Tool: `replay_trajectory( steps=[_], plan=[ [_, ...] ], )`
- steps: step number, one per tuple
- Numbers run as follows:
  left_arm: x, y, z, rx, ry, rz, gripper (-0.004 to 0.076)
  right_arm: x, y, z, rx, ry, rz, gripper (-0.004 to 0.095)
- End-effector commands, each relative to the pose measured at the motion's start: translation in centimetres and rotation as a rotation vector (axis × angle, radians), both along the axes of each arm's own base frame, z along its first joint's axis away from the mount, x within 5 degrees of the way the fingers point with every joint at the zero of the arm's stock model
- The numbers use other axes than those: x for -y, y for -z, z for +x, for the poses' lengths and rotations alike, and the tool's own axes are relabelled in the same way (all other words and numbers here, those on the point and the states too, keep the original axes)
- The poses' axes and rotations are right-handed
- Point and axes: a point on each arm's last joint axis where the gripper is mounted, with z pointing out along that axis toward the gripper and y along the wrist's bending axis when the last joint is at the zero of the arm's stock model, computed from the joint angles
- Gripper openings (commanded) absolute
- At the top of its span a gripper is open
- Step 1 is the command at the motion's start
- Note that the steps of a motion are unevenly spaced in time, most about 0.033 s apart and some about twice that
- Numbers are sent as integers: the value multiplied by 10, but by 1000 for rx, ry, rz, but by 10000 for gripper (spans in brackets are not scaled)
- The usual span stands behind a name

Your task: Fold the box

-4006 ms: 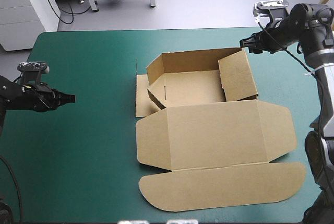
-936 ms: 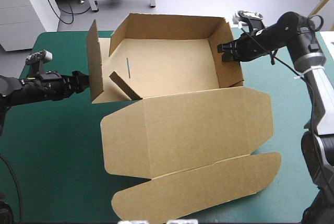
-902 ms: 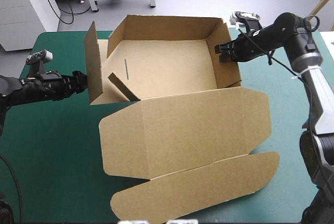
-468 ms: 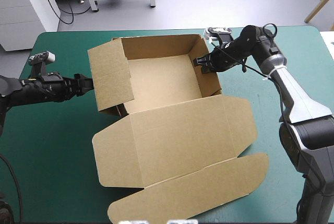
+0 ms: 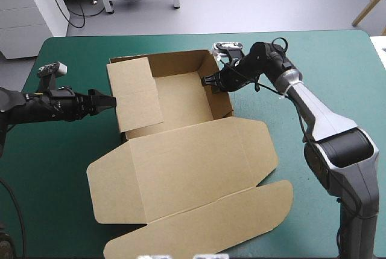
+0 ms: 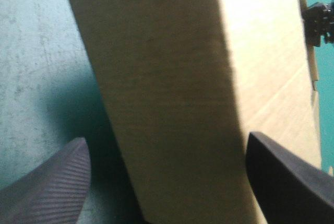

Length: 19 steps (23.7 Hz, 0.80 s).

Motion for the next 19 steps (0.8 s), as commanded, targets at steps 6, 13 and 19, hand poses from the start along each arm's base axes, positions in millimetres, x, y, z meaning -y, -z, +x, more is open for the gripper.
replay_trajectory(
  steps=[6,13,19],
  plan=[
    [9,-22,-6,62,25,-99,580,-24,-29,-10,56,19,138,-18],
    [9,-16,-8,6,21,-39,559,-43,-33,-16,74,5,191,-18],
    [29,-4,-4,-70,-40,133,488,-54,-33,-22,84,-14,185,-17]
  ],
)
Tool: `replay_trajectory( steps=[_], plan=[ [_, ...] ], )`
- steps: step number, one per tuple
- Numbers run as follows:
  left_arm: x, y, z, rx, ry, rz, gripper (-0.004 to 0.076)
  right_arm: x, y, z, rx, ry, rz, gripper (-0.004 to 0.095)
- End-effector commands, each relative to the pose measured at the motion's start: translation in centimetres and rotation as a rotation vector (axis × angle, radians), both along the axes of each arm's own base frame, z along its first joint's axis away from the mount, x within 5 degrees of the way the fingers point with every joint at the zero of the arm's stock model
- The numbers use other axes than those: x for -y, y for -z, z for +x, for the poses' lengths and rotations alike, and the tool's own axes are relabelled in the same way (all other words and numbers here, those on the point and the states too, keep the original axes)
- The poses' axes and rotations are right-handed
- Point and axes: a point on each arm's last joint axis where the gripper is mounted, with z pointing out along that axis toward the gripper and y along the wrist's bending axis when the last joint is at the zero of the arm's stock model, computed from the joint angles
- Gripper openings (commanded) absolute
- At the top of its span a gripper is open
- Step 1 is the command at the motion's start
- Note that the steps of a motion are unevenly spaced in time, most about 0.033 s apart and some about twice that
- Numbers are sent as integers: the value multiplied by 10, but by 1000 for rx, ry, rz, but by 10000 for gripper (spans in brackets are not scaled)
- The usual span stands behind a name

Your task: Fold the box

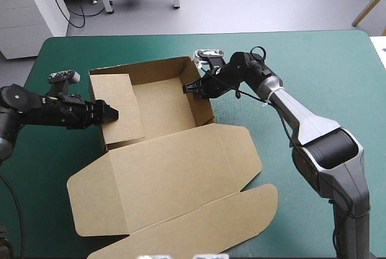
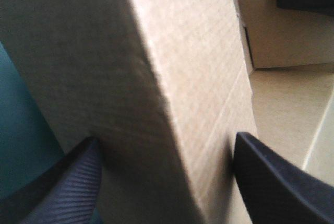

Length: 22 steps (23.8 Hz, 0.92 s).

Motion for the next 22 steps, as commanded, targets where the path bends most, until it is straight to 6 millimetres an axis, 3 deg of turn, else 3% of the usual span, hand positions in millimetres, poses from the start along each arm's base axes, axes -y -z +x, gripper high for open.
replay_trajectory(
  steps=[1,5,12,17,22],
  plan=[
    [17,-15,0,47,-64,19,480,-8,-45,-13,65,15,134,-18],
    [24,-10,1,21,-154,114,397,-16,-43,-18,63,-4,103,-17],
    [25,6,12,-94,-234,82,230,-28,-42,-27,59,-41,93,-18],
    [24,19,18,-146,-232,115,-7,-27,-41,-29,39,-41,79,-18],
    [17,23,20,-166,-301,197,-10,-26,-39,-30,29,-44,56,-17]
  ],
)
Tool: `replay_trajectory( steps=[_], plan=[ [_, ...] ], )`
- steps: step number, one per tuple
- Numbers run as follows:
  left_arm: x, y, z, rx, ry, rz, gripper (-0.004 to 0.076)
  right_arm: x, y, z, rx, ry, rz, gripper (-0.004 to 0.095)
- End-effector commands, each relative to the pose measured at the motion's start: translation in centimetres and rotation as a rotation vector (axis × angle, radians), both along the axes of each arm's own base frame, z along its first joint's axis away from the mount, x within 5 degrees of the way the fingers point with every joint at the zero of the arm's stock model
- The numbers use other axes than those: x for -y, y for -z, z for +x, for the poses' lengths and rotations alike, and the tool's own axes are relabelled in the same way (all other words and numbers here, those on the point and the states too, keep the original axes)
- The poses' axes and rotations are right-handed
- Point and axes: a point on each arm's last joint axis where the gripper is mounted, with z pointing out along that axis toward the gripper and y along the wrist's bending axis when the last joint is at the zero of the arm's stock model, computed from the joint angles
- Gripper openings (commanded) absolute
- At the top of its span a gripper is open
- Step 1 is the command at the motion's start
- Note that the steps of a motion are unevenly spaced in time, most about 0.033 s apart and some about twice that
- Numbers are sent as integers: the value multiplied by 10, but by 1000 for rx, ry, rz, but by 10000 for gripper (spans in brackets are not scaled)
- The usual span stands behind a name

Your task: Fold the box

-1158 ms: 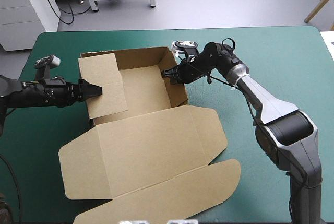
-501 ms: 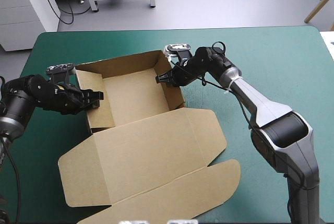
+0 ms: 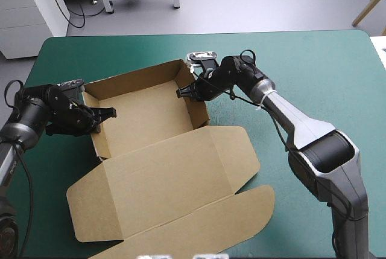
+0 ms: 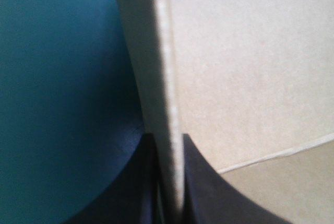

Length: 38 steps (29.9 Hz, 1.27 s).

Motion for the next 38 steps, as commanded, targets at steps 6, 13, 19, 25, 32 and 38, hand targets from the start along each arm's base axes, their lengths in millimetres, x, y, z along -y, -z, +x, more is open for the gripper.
replay_trajectory(
  steps=[6,13,19,25,32,38],
  plan=[
    [6,-20,4,63,-13,7,-10,-1,-37,-18,20,-36,32,-18],
    [19,-46,30,55,71,104,-10,31,-50,-17,57,55,-158,-18],
    [43,-59,62,81,161,134,-10,82,-76,-21,72,153,-341,-19],
    [72,-44,94,47,227,147,-10,123,-82,-12,42,216,-361,-19],
    [94,-25,116,3,269,151,-10,131,-44,-16,-90,216,-399,-19],
    [98,-18,121,3,321,165,-10,131,-24,-16,-133,203,-425,-19]
  ],
)
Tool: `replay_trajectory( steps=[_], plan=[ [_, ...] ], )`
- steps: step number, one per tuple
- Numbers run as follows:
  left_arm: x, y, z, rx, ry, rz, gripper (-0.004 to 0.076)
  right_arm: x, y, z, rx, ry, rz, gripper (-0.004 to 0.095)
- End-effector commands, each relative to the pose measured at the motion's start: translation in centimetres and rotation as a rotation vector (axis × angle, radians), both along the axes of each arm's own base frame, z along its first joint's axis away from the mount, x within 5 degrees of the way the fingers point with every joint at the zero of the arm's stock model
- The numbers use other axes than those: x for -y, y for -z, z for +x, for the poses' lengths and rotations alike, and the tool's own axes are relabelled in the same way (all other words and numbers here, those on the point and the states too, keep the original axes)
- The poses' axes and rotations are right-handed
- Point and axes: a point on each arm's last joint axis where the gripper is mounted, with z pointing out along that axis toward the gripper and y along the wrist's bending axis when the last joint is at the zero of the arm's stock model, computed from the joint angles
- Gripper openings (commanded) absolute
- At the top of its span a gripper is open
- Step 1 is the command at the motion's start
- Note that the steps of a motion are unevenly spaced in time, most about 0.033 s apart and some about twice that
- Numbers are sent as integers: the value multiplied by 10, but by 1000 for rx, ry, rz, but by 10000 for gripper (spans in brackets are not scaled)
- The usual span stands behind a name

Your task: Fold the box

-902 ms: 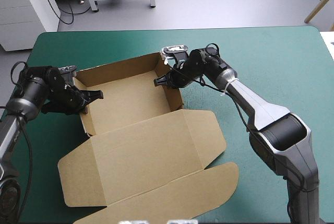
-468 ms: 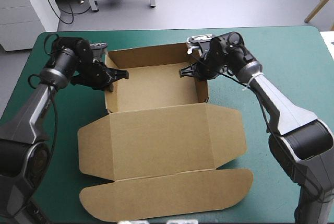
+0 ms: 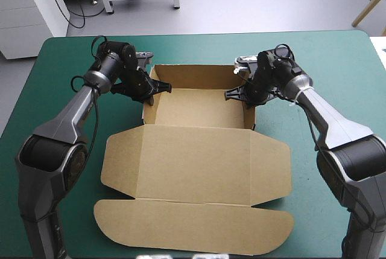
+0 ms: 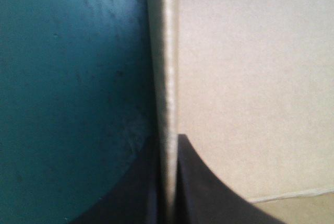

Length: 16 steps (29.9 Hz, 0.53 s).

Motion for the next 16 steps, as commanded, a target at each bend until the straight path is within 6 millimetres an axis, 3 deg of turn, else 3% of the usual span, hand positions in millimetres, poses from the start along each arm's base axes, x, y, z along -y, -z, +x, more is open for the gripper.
replay_trajectory(
  steps=[1,9,13,16],
  plan=[
    [-19,-35,-3,117,16,100,-10,16,-22,-9,25,-68,-93,-19],
    [-19,-35,-3,123,55,114,8,19,-28,-6,57,-70,-126,22],
    [-19,-35,-3,129,116,130,119,27,-30,-4,80,-75,-220,207],
    [-19,-35,-3,130,127,131,267,29,-31,-3,89,-54,-236,380]
  ],
)
